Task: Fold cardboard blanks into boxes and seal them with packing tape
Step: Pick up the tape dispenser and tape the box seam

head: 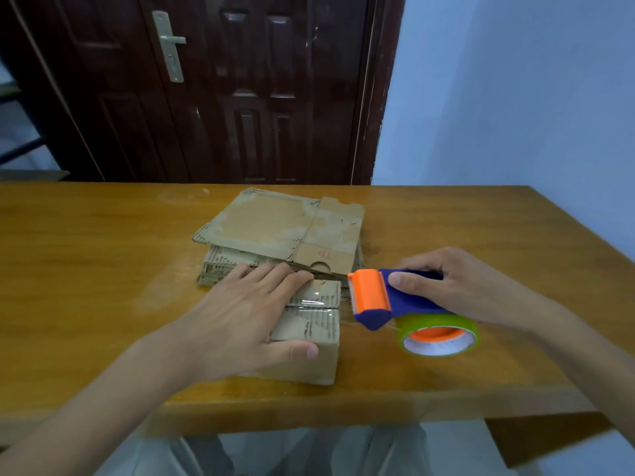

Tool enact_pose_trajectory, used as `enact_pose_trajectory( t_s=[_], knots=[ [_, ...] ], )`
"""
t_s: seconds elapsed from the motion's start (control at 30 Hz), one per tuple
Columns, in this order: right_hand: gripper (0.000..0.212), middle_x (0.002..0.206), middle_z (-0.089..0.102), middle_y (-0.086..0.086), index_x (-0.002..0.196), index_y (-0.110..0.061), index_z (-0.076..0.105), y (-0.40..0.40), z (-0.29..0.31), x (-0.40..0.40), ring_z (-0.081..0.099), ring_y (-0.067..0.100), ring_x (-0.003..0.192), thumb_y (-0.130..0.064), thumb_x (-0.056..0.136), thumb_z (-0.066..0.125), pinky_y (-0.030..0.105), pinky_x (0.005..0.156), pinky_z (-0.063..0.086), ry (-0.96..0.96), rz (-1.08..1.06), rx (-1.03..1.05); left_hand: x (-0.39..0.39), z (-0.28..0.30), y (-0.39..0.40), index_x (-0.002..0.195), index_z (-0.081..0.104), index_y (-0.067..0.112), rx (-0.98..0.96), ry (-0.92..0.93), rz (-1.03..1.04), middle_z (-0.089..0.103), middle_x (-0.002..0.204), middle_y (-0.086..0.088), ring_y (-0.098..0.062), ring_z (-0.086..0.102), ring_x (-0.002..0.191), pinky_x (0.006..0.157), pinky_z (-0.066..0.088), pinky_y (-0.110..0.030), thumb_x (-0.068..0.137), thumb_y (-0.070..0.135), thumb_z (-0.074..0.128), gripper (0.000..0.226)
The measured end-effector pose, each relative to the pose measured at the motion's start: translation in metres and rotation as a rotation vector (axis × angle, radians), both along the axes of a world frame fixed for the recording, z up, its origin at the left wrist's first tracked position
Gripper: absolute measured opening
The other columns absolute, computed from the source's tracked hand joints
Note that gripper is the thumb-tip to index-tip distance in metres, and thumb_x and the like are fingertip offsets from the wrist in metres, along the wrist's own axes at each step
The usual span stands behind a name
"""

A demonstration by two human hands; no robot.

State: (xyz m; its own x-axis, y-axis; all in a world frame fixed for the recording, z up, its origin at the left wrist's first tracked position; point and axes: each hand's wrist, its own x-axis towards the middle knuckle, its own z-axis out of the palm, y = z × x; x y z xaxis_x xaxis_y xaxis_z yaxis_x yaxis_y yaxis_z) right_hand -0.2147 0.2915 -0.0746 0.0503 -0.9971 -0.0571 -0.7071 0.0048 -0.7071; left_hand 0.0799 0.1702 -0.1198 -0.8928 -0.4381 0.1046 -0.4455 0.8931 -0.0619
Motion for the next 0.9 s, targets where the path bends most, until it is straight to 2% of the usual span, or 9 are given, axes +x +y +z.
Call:
enact_pose_trajectory(
  t_s=[0.07, 0.23, 0.33, 0.5, 0.67, 0.77, 0.9],
  knots=[
    [0.033, 0.076, 0.073, -0.004, 0.097, -0.026, 0.076, 0.002, -0.003, -0.001, 0.062, 0.006, 0.061, -0.050, 0.101, 0.054, 0.015, 0.056, 0.041, -0.025, -0.003, -0.002, 0.000, -0.001, 0.001, 0.161, 0.028, 0.023, -0.021, 0.015, 0.004, 0.048, 0.142, 0.012, -0.008, 0.047, 0.124, 0.110, 0.038, -0.036, 0.088, 0.095, 0.014, 0.104],
    [0.025, 0.073, 0.071, -0.007, 0.085, -0.041, 0.073, 0.008, -0.012, -0.002, 0.060, 0.004, 0.058, -0.048, 0.101, 0.055, 0.014, 0.055, 0.039, -0.052, -0.017, -0.045, -0.001, -0.003, 0.000, 0.161, 0.027, 0.024, -0.029, 0.009, 0.004, 0.047, 0.140, 0.013, -0.006, 0.045, 0.121, 0.108, 0.037, -0.033, 0.088, 0.095, 0.012, 0.103],
    [0.026, 0.074, 0.071, -0.011, 0.091, -0.034, 0.074, 0.013, -0.016, -0.003, 0.061, 0.003, 0.059, -0.048, 0.099, 0.054, 0.014, 0.055, 0.041, -0.054, -0.044, -0.039, -0.001, -0.002, 0.000, 0.160, 0.029, 0.025, -0.024, 0.028, -0.001, 0.047, 0.138, 0.014, -0.005, 0.045, 0.119, 0.106, 0.037, -0.032, 0.088, 0.095, 0.014, 0.102],
    [0.026, 0.079, 0.074, -0.011, 0.100, -0.032, 0.075, 0.021, -0.020, -0.004, 0.066, 0.007, 0.065, -0.048, 0.099, 0.055, 0.014, 0.057, 0.044, -0.026, -0.053, -0.056, -0.001, -0.002, 0.001, 0.159, 0.024, 0.028, -0.023, 0.016, -0.009, 0.045, 0.133, 0.016, -0.002, 0.042, 0.115, 0.105, 0.034, -0.029, 0.087, 0.096, 0.011, 0.100],
    [0.031, 0.081, 0.074, -0.008, 0.099, -0.031, 0.076, 0.028, -0.021, -0.010, 0.066, 0.012, 0.067, -0.054, 0.098, 0.055, 0.026, 0.062, 0.046, 0.024, -0.071, -0.057, -0.002, -0.004, 0.001, 0.158, 0.028, 0.027, -0.027, 0.029, -0.024, 0.046, 0.133, 0.015, -0.003, 0.043, 0.114, 0.104, 0.037, -0.030, 0.089, 0.093, 0.014, 0.097],
    [0.031, 0.081, 0.073, -0.011, 0.098, -0.033, 0.074, 0.033, -0.020, -0.012, 0.066, 0.012, 0.068, -0.057, 0.098, 0.054, 0.028, 0.063, 0.047, 0.091, -0.075, -0.062, -0.001, -0.005, 0.000, 0.157, 0.030, 0.026, -0.029, 0.039, -0.028, 0.048, 0.132, 0.015, -0.004, 0.045, 0.113, 0.103, 0.038, -0.031, 0.090, 0.093, 0.016, 0.096],
    [0.050, 0.074, 0.070, -0.010, 0.094, -0.031, 0.071, 0.033, -0.022, -0.009, 0.064, 0.013, 0.065, -0.074, 0.096, 0.046, 0.039, 0.060, 0.049, 0.285, -0.102, -0.100, -0.002, -0.005, 0.001, 0.157, 0.031, 0.026, -0.035, 0.045, -0.027, 0.047, 0.130, 0.015, -0.002, 0.043, 0.110, 0.101, 0.036, -0.029, 0.090, 0.092, 0.016, 0.096]
  ],
)
